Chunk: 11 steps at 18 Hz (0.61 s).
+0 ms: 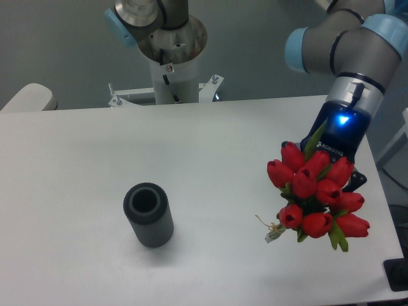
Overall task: Place the flowers on the table
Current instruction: 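Hold the red tulip bouquet in the gripper above the table, then move the held tulips toward the vase and lower them to the table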
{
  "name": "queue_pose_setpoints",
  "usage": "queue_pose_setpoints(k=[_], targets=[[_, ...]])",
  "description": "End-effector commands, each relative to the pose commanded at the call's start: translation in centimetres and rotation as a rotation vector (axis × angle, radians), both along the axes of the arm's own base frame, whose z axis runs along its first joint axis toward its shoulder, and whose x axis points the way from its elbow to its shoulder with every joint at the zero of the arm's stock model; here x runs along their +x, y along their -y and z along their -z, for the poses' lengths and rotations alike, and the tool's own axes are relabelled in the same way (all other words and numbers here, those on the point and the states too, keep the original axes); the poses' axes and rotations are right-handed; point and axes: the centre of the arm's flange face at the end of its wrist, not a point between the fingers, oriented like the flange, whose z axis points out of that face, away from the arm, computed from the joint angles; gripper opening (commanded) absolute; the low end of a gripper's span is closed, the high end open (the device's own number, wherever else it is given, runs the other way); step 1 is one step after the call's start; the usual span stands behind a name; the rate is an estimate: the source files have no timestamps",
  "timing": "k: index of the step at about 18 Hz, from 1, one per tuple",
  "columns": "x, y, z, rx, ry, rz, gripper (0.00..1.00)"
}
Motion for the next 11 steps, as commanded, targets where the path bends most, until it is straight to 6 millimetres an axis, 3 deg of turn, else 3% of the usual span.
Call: queue_pose_setpoints(k=[6,11], targets=[[1.8,-0.9,0.7,-0.174,-0.076,-0.079,0.36],[3.2,1.3,2.6,-0.348,-0.147,-0.151,0.35]])
